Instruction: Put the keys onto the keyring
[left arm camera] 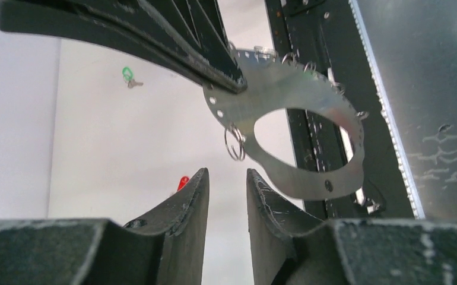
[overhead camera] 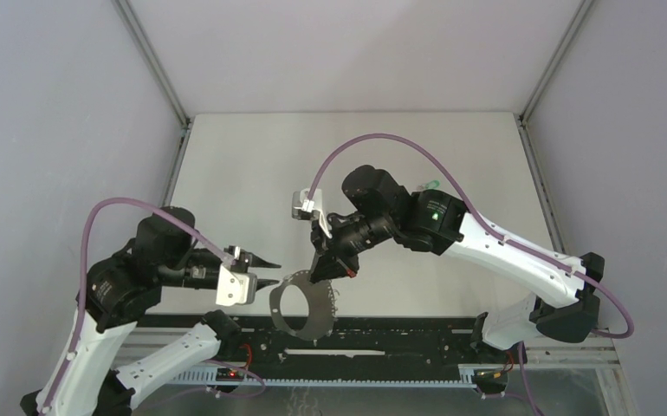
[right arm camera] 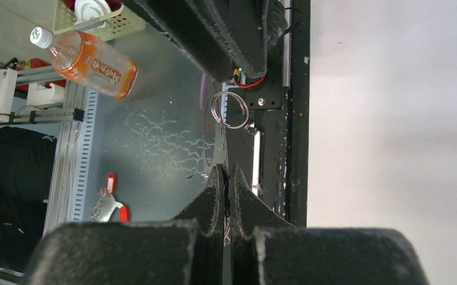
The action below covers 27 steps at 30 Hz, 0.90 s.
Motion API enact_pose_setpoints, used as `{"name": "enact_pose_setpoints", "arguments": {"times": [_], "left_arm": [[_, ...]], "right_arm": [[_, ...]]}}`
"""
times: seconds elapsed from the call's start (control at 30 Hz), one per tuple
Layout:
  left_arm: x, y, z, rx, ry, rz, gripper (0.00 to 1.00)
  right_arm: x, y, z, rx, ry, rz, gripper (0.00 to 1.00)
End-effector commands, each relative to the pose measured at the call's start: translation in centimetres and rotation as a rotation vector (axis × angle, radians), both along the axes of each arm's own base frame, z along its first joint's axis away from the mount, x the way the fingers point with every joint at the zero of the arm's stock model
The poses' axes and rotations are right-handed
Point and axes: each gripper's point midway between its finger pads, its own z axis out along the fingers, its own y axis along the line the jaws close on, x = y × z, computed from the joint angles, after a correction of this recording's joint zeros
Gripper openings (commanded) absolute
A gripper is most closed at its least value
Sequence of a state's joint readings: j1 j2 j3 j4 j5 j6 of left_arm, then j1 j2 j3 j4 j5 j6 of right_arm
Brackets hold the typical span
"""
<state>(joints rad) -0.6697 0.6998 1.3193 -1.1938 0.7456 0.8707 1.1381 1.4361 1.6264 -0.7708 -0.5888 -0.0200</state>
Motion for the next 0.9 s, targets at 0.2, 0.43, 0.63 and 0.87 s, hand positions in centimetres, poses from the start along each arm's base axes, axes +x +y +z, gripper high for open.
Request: {"name": "enact_pose_setpoints", "arguments": {"times": [0.2,0.43,0.63,0.87], "left_arm": [[1.4,1.0,1.0,-0.004,-0.247,0.015,0.36],[-0.8,-0.1,1.4,-0.101,-0.161,-0.067,0.46],[-1.6,-0.3,1.4,-0.125,-0.156,-0.104,0.46],[-1.8,-0.8,3.6,-0.207,-0.15,-0.094,0.45]], "right_arm": [[-1.6,0.0,2.8,0.077,0.038,0.089,0.0],[-2.1,0.5,4.4,0.164,0.082,0.148,0.0],[-2.2,0.7,5.5,0.226,0.118,0.196,0.0],[-2.1,1.2,5.4,0.23,0.135,0.216,0.0]]}}
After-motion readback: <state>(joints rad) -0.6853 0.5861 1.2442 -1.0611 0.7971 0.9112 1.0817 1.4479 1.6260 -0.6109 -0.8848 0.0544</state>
